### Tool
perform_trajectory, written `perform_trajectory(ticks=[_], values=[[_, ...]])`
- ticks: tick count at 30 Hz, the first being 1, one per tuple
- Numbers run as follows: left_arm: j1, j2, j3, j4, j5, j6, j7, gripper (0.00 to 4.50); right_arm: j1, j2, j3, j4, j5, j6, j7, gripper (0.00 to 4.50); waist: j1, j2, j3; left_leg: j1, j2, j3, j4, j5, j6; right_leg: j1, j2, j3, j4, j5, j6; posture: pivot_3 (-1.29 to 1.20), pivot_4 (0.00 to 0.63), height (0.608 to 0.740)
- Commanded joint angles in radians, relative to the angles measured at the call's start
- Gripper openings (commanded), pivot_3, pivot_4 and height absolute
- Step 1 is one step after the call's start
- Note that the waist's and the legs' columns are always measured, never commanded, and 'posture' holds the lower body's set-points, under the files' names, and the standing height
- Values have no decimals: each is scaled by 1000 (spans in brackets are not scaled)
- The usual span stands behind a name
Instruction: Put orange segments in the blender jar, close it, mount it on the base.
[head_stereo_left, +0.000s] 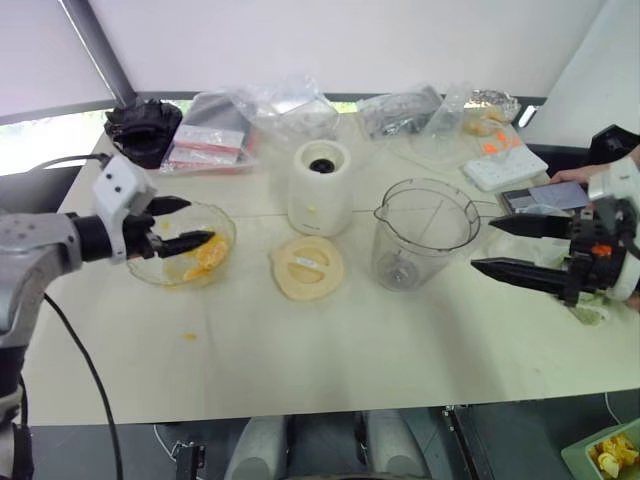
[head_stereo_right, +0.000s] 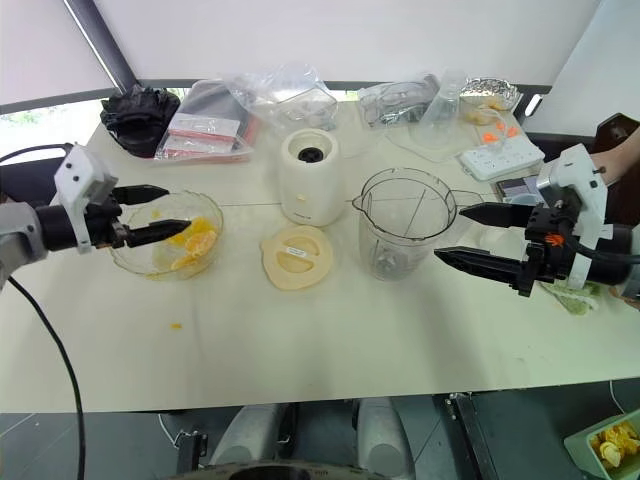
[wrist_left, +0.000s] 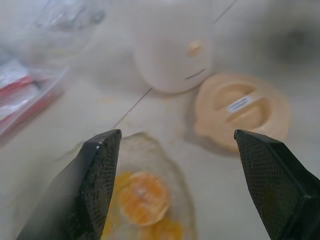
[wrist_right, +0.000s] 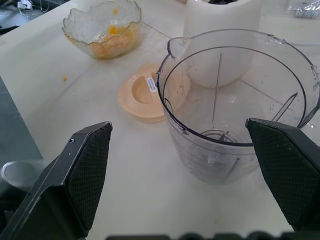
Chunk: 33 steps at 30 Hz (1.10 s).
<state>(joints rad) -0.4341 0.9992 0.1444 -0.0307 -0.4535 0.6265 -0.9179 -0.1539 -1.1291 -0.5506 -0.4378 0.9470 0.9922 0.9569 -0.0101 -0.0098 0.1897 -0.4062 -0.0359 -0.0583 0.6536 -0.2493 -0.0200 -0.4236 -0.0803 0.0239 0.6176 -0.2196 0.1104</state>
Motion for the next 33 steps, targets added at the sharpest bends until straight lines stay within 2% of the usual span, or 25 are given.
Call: perform_trajectory(ticks=[1,5,8,12,15,19,33], values=[[-75,-29,-73,151,100,21,55,3763,-10,12,-8,-28,8,-21,-18,4465,0,0,0,0,0,0,0,0,0,0,0,0,0,0,1,0,150,740],[-129,-63,-120,206,140,65,69,3763,-7,16,-8,-35,11,-20,-28,4465,0,-2,1,-1,0,0,0,0,0,0,-1,0,0,2,4,0,150,740],[-211,-127,-178,241,176,210,137,3763,-10,11,-2,-32,8,-23,-29,4465,5,-3,1,-1,0,-1,0,0,0,-1,-1,0,0,2,4,0,150,740],[-328,-245,-176,314,188,412,254,3763,-36,11,39,-11,1,-35,-23,4465,10,-3,1,-2,-1,-2,4,0,0,-1,0,-1,3,3,5,0,150,740],[-368,-285,-169,344,195,489,291,3763,-51,11,60,-4,-5,-43,-22,4465,0,-4,2,-2,-1,-2,6,0,0,0,0,-1,5,3,6,0,150,740],[-403,-332,-157,396,203,543,342,3763,-62,5,74,8,-11,-53,-15,4465,-3,-4,2,-2,-1,-2,6,0,0,-1,0,-1,7,3,6,0,150,740],[-484,-394,-89,537,213,593,461,3763,-33,19,57,-6,-26,-68,-22,4465,1,-5,2,-2,-1,-2,7,0,0,-2,-1,-1,9,3,6,0,150,740]])
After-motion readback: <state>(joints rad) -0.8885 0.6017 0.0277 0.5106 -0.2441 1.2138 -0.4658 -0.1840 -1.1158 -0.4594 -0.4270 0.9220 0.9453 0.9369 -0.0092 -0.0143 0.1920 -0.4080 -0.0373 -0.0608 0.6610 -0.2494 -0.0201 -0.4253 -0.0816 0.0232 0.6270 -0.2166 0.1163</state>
